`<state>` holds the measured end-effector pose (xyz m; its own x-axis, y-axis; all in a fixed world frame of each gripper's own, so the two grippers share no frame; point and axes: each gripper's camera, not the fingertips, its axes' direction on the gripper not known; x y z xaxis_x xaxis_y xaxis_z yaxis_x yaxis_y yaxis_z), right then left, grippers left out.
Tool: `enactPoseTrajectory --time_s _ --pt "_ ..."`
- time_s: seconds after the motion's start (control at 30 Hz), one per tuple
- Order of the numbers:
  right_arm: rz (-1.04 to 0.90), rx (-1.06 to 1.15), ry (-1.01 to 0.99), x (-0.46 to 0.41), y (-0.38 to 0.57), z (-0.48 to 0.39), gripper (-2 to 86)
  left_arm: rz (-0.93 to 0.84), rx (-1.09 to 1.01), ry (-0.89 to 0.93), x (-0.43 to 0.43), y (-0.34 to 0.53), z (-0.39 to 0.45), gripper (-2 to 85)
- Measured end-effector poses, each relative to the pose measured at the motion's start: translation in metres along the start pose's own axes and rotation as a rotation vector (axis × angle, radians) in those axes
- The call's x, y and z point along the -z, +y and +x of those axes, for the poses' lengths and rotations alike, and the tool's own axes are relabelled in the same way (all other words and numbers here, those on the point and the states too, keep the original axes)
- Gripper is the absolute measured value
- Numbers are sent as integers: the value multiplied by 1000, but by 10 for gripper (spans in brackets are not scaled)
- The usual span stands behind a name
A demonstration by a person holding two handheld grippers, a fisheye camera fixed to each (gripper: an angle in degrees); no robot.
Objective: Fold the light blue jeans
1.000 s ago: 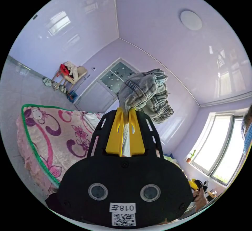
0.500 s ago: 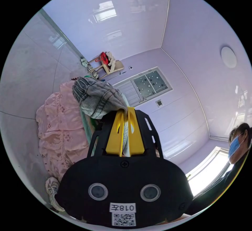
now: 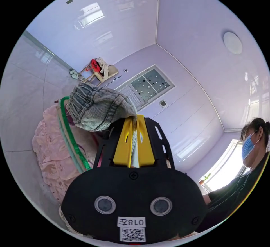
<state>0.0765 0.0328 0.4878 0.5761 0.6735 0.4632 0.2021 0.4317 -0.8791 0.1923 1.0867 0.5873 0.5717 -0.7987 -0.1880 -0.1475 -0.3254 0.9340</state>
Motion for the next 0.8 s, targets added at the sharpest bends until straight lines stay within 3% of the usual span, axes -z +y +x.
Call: enactPoseTrajectory --time_s 0.07,0.13,0.2,0.33,0.57,0.7,0.8 --pt "-46 -33 53 -12 -4 6 128 1 -2 15 -10 4 4 -9" --pt "-11 -33 -9 -11 -4 9 37 1 -7 19 -21 7 10 -9" --pt "39 -8 -66 -1 -1 6 24 -9 -24 25 -39 6 24 -9" --pt "128 207 12 50 9 -22 12 -52 -101 62 -85 -11 59 -9" --pt "338 436 117 226 37 -43 8 -164 -212 336 -285 -41 164 -9" --pt "471 473 208 333 70 -40 9 -233 -175 535 -413 -12 222 -9" --pt "495 536 349 404 112 -32 13 -373 -214 551 -491 27 242 -8"
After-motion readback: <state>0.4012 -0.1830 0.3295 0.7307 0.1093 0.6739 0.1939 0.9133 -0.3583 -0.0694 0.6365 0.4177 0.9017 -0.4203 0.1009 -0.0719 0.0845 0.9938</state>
